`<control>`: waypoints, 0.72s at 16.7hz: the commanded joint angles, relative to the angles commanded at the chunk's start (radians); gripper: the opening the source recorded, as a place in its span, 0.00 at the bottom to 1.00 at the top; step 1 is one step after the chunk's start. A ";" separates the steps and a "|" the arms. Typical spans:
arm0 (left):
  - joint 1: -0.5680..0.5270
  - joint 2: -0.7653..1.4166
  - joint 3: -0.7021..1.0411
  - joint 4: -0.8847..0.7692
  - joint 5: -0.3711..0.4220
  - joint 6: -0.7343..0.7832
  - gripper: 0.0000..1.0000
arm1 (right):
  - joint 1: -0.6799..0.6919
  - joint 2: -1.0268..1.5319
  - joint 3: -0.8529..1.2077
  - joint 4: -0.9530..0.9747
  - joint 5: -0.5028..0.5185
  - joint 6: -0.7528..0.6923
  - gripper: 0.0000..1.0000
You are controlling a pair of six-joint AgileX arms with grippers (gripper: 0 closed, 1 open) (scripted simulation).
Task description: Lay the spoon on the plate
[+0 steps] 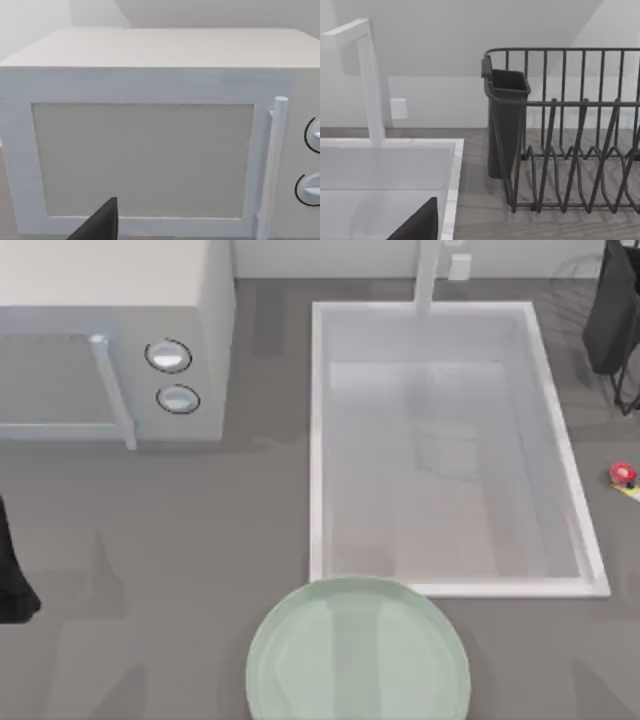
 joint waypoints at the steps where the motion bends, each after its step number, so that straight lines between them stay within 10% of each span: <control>1: 0.000 0.000 0.000 0.000 0.000 0.000 1.00 | 0.000 0.000 0.000 0.000 0.000 0.000 1.00; 12: 0.000 0.000 0.000 0.000 0.000 0.000 1.00 | -0.015 0.574 0.469 -0.340 -0.004 -0.219 1.00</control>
